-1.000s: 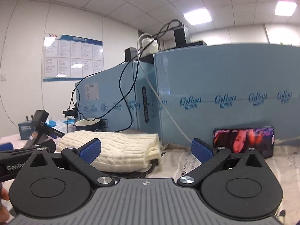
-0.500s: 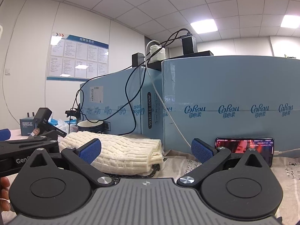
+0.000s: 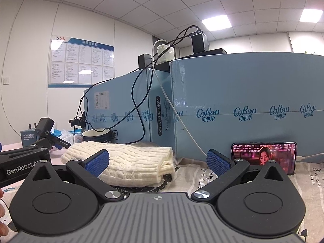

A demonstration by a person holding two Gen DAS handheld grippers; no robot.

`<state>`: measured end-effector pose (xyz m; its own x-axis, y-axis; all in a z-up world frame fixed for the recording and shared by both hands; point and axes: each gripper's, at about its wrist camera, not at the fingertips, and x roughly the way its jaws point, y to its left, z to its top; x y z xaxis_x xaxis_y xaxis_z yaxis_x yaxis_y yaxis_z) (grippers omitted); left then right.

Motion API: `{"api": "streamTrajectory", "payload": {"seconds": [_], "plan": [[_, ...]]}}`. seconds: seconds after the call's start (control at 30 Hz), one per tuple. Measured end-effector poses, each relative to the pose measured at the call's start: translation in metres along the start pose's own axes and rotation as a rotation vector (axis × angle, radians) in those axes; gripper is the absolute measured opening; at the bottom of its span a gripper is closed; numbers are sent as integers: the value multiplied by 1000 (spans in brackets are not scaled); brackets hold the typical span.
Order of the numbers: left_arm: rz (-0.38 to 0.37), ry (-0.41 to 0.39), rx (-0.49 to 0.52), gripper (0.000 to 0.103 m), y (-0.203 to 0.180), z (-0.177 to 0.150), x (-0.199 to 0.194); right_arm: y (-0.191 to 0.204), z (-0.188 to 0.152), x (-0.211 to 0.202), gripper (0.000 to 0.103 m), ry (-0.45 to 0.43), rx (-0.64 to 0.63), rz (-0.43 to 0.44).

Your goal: Fold clothes

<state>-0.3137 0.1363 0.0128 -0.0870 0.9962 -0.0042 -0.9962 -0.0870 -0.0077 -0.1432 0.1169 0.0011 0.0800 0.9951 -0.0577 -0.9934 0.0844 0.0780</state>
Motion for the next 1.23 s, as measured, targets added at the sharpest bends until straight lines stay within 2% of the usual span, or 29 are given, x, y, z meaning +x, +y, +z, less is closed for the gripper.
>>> {"api": "streamTrajectory", "payload": {"seconds": [1.23], "plan": [[-1,1,6,103,-1,1,0,-2,0,-1,103,7,14,-4]]}}
